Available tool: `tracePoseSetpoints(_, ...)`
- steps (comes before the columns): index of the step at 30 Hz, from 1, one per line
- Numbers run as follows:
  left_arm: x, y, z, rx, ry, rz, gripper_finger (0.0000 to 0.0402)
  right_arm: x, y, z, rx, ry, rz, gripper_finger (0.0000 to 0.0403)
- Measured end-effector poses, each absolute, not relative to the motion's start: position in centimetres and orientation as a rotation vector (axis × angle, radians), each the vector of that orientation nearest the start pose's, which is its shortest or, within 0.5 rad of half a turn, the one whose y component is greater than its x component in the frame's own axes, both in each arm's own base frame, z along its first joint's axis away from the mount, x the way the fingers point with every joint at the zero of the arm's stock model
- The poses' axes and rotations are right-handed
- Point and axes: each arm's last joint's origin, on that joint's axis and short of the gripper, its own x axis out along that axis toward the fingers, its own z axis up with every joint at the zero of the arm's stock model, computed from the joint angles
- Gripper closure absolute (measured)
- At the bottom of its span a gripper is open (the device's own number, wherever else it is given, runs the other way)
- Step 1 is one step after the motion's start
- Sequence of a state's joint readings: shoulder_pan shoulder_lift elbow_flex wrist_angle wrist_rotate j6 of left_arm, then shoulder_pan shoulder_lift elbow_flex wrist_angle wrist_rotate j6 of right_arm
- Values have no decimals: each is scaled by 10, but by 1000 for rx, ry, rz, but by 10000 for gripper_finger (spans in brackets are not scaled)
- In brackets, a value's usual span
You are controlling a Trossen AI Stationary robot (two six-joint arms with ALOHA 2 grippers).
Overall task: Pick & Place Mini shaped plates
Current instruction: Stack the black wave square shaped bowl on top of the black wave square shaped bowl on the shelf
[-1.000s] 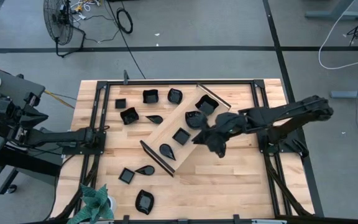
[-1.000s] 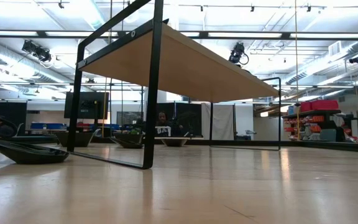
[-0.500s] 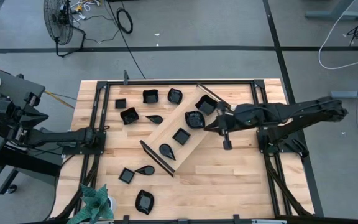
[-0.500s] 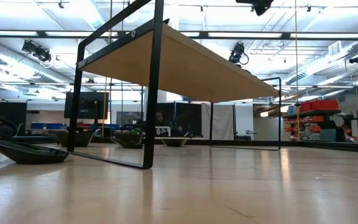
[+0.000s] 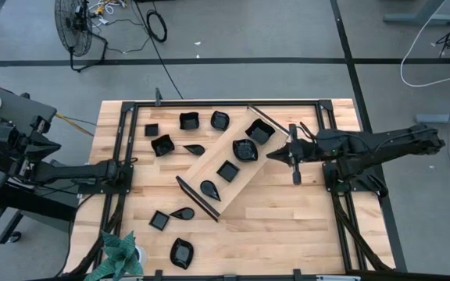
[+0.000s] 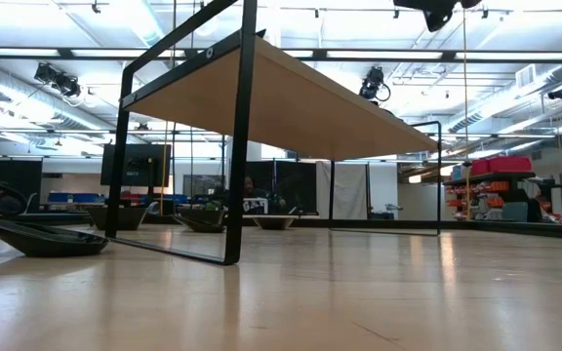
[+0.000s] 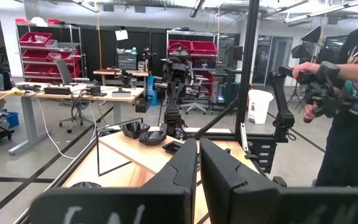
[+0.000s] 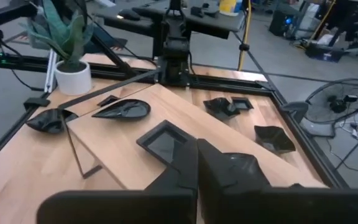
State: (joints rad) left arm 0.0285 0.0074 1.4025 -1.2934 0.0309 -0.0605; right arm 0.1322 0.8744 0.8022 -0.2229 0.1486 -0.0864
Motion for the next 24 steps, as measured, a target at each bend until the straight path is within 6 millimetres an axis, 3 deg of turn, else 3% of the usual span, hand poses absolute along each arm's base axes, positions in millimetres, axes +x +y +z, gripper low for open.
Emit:
tracePoseSetpoints(6,-164,-6,367,-57,-102,-5,376,182,10,313,-113,288,-27,402)
tracePoseSetpoints(14,-164,-6,367,-57,-102,-5,376,160,4,324,-93,232,22,402)
tracePoseSetpoints(24,-164,-6,367,-57,-102,-5,376,123,-3,315,-80,368,3,403)
